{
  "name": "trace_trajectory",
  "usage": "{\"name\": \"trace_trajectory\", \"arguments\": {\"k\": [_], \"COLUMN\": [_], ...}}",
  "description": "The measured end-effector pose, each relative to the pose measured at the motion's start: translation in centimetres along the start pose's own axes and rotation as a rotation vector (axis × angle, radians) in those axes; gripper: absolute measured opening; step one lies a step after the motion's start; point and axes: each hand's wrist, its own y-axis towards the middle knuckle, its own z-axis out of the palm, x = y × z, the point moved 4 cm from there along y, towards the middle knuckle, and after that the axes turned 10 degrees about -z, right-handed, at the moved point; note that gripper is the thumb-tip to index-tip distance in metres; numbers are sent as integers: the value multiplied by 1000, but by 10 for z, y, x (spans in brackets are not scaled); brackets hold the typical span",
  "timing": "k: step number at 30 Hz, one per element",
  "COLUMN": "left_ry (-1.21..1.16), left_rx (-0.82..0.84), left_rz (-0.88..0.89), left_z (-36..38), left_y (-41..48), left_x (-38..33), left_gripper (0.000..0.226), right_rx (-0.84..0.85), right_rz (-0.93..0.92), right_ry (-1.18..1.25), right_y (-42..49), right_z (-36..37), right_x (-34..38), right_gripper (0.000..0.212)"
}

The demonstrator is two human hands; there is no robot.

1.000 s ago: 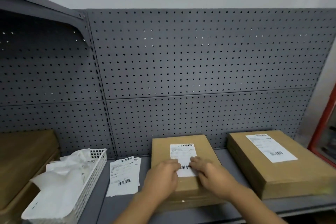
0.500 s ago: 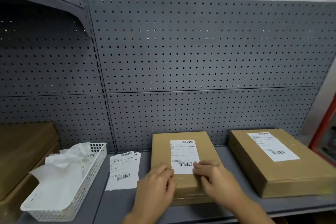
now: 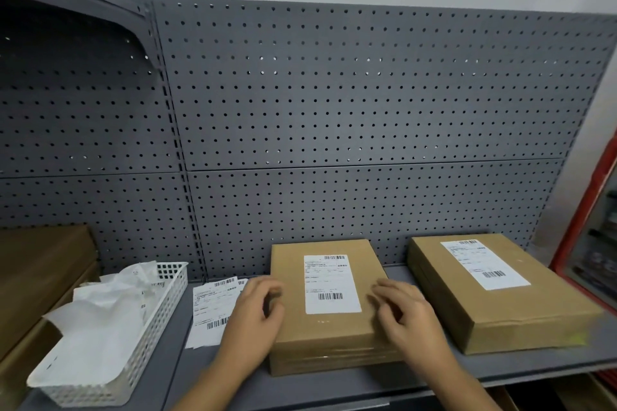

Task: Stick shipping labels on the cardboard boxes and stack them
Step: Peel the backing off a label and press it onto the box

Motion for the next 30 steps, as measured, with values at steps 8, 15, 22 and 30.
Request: {"name": "trace_trajectory", "arguments": {"k": [8,15,22,30], "left_ry": [-539,-693,-733,-727], "left_rx": [165,223,184,112], "left_rz": [-547,-565,-543,-409], "left_z": [24,38,33,2], "left_y": [-20,-23,-22,-25], "left_x": [15,20,23,-18], "left_gripper": [49,32,43,37], "right_rx": [-81,-132,-152,-198], "right_rz": [506,645,590,488], "right_ry": [368,678,797,810], "right_y": [-10,-29,-23,-10], "right_z": [0,19,19,-8], "right_x": [-26,-22,-1,19], "right_gripper": [53,44,13,23]}}
